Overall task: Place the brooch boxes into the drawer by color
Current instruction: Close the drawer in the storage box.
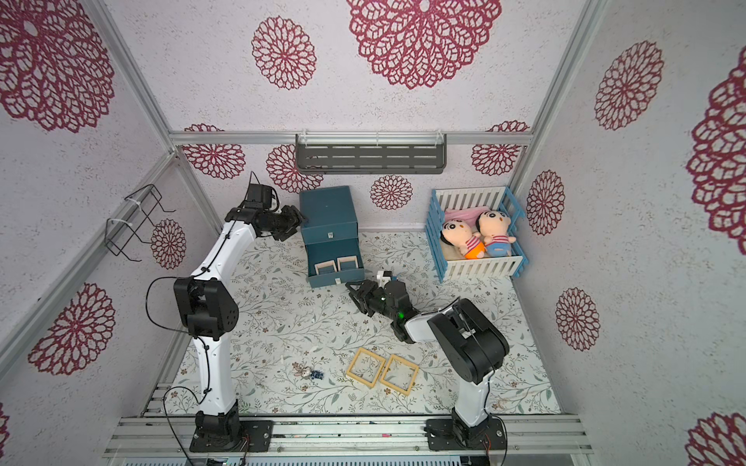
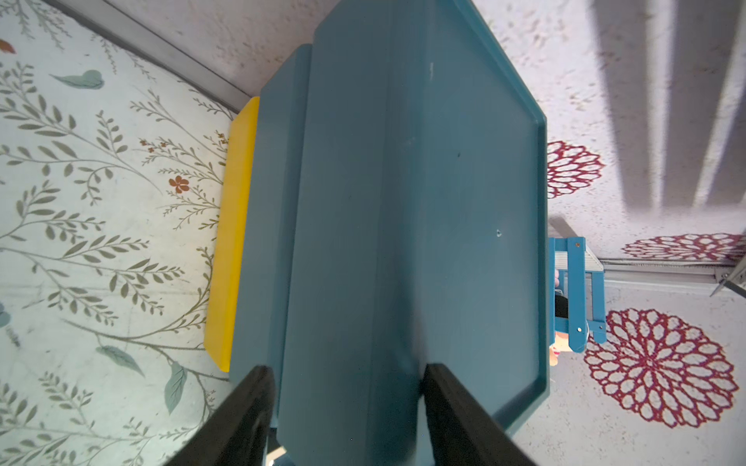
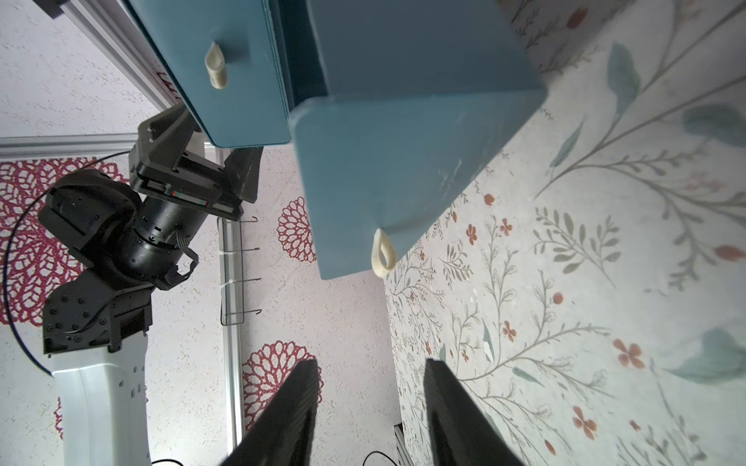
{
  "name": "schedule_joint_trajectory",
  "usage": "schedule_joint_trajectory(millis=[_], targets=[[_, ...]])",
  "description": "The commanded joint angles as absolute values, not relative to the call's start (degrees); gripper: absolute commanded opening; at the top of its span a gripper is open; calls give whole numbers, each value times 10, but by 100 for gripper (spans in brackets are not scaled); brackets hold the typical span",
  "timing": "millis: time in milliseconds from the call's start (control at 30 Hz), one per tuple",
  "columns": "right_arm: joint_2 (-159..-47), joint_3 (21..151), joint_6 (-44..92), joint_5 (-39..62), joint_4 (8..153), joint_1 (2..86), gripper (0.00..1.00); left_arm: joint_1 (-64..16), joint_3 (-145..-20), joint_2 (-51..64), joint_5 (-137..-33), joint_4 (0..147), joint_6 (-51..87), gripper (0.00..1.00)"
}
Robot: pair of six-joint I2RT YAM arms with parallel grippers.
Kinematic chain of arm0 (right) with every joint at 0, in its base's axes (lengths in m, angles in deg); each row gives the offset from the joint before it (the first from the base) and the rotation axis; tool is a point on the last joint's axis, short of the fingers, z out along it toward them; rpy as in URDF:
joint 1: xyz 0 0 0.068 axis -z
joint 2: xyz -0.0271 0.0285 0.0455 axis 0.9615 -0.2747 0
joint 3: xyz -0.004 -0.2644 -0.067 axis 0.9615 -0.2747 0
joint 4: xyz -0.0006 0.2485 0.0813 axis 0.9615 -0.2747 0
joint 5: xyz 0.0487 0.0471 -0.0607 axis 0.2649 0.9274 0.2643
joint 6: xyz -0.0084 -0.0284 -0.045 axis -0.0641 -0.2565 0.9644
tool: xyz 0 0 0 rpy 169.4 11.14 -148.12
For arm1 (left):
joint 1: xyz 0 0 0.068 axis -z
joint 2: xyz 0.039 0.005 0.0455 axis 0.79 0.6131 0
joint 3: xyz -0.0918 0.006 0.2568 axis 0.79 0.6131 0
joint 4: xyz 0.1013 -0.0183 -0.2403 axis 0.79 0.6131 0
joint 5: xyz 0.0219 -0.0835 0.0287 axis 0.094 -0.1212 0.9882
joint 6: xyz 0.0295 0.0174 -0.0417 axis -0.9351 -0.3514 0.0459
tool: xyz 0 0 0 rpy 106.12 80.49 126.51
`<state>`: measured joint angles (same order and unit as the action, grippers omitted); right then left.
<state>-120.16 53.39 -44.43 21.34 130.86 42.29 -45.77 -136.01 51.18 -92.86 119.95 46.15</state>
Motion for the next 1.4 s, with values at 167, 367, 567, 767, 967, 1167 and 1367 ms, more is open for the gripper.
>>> schedule_joint_trajectory(millis=[167,367,567,767,967,1167,1367], targets=[[-1252,574,-471,163,1398,405,46,-461,-1343,519,-931,1194,462,52],[-1292,599,-484,147,1431,397,42,-461,-1341,522,-935,1191,469,51],[-1319,624,-493,140,1439,394,38,-460,-1339,523,-939,1191,472,50],[-1334,635,-499,135,1436,394,35,-461,-1338,522,-943,1190,473,49],[-1346,648,-504,131,1434,394,24,-460,-1339,523,-945,1189,475,49],[-1344,649,-506,129,1428,393,0,-460,-1341,524,-947,1188,477,48],[-1338,649,-505,124,1421,393,0,-460,-1341,524,-948,1187,480,48]])
